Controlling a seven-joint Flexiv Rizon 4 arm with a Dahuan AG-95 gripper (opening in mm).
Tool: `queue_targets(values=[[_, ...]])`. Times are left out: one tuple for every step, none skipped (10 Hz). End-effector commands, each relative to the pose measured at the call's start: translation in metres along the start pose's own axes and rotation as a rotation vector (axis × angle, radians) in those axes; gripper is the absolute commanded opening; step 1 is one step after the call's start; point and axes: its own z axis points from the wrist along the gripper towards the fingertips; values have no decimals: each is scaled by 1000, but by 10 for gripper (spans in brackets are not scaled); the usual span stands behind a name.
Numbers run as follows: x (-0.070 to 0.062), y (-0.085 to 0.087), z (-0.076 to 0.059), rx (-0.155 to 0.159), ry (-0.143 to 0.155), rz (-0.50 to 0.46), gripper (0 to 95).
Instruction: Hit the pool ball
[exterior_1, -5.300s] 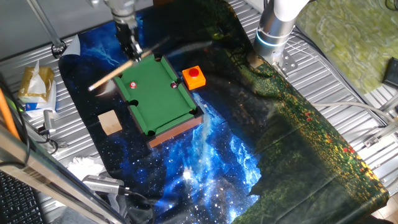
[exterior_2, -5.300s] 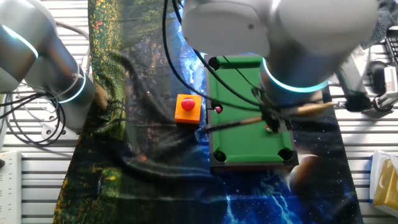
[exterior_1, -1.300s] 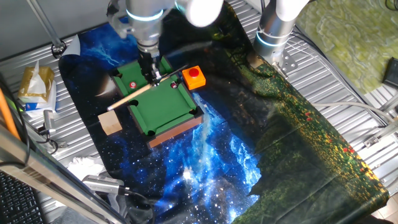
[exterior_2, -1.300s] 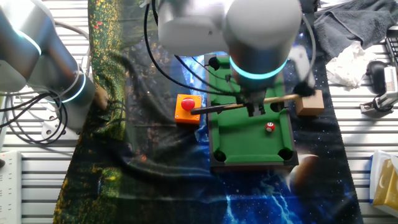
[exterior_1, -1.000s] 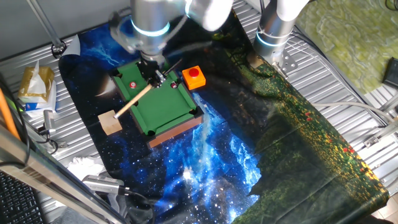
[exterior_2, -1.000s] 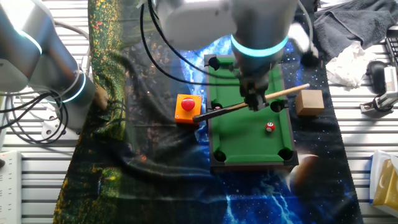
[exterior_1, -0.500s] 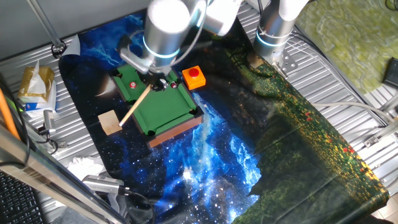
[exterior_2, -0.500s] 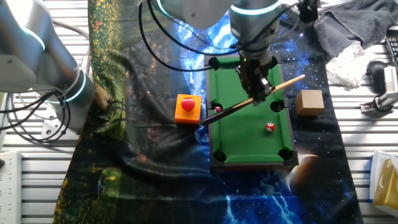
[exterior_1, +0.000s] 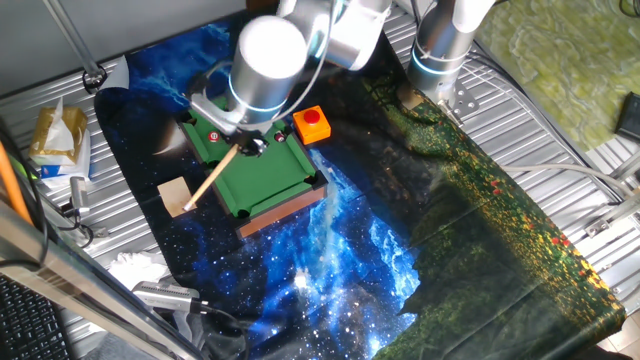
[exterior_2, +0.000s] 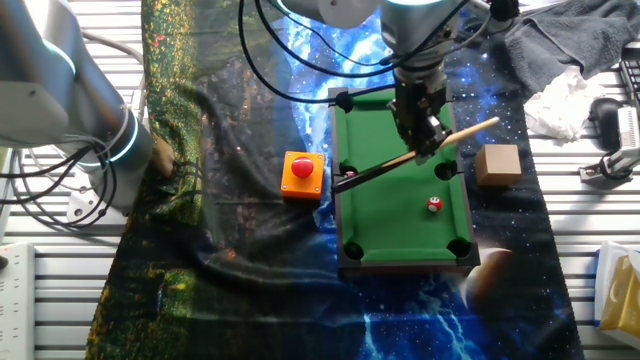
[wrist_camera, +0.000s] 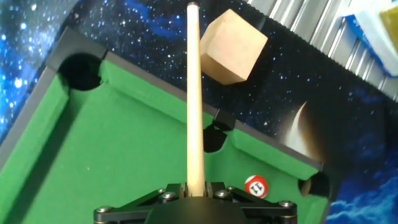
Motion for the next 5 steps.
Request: queue_targets(values=[[-4, 2, 1, -195, -25, 196, 0], [-4, 2, 1, -195, -26, 196, 0], [-4, 2, 1, -195, -26, 194, 0], [-4, 2, 1, -193, -25, 187, 0], [-4, 2, 1, -193, -24, 185, 0]])
